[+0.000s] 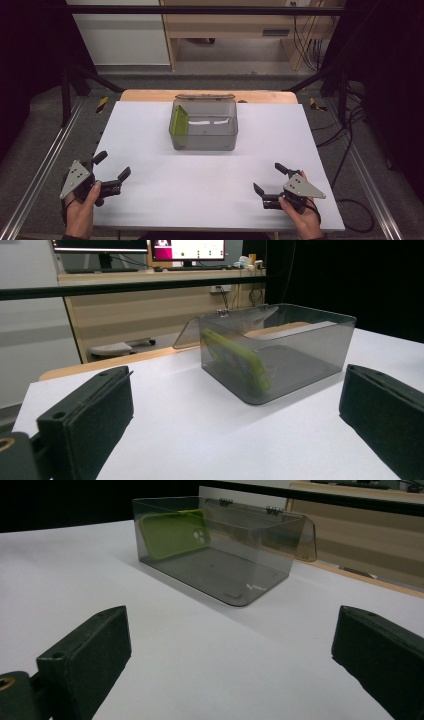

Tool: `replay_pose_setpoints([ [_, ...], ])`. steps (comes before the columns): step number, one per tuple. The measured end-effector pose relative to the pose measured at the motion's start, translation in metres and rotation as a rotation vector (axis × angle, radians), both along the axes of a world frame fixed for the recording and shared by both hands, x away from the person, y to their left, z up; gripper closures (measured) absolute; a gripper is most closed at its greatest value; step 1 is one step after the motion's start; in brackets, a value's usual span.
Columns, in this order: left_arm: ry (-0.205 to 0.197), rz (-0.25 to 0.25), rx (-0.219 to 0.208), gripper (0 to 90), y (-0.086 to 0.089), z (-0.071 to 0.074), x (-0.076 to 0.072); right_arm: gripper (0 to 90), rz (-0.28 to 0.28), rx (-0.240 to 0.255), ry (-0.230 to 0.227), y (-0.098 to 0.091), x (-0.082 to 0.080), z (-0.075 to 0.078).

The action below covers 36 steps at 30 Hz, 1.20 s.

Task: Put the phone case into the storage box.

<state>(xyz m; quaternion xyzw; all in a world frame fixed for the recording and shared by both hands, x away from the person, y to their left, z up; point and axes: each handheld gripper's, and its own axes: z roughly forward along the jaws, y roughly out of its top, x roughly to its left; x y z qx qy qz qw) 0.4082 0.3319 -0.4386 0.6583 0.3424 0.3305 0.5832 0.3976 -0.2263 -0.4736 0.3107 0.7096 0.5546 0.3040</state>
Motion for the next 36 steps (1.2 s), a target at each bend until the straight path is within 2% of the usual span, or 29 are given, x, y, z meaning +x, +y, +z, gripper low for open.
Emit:
replay_pose_setpoints([
  [3,0.0,-0.017,0.005,0.7,0.0,-0.001,-0.002,2.7,-0.002,0.009,-0.004,0.0,0.0,0.001],
  [12,0.0,-0.004,0.012,1.3,0.0,-0.007,-0.003,2.8,-0.005,0.007,-0.014,0.0,0.0,0.0],
  [36,-0.023,-0.039,-0.033,1.4,-0.011,-0.018,-0.002,2.8,-0.004,0.006,-0.021,0.0,0.0,0.0],
])
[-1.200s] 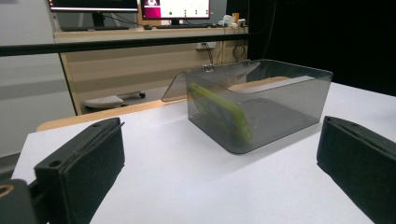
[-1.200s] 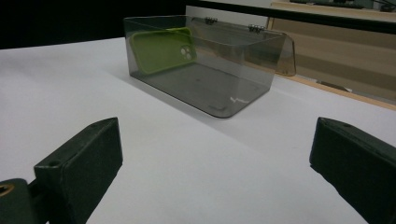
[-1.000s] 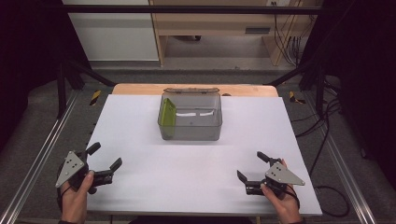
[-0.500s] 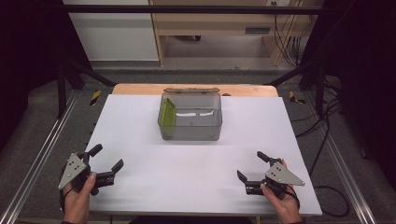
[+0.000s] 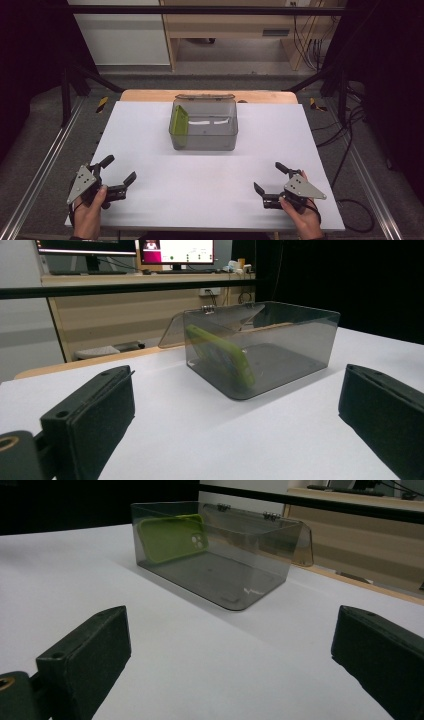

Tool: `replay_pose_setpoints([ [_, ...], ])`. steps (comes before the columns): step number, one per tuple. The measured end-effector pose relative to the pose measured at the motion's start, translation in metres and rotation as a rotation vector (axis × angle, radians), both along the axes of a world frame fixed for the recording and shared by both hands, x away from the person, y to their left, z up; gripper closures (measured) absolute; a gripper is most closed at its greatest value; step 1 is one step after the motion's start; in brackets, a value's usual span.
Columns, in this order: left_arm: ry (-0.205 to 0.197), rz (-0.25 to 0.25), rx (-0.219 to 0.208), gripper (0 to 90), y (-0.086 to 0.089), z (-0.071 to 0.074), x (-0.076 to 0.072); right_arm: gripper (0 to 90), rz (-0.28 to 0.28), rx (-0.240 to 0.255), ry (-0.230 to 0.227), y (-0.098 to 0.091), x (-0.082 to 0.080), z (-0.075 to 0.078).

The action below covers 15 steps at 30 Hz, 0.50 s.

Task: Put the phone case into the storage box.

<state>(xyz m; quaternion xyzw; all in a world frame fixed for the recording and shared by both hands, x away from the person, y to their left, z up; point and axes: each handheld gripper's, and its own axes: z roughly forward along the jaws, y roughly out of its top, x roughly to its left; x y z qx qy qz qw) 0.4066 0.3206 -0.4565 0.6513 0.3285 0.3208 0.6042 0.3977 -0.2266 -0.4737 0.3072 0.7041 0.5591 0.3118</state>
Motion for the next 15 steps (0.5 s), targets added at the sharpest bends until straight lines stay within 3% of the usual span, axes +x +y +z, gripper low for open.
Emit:
replay_pose_setpoints([
  [9,-0.004,-0.005,-0.019,1.3,-0.007,-0.003,0.003,2.7,0.002,0.005,0.001,-0.001,0.0,0.0],
  [11,-0.011,0.003,-0.05,1.3,-0.011,-0.003,0.005,2.6,-0.003,0.013,-0.001,-0.001,0.0,0.0],
  [15,-0.02,0.008,-0.054,1.3,-0.016,-0.004,0.006,2.4,-0.024,0.018,-0.003,-0.003,0.001,0.0],
])
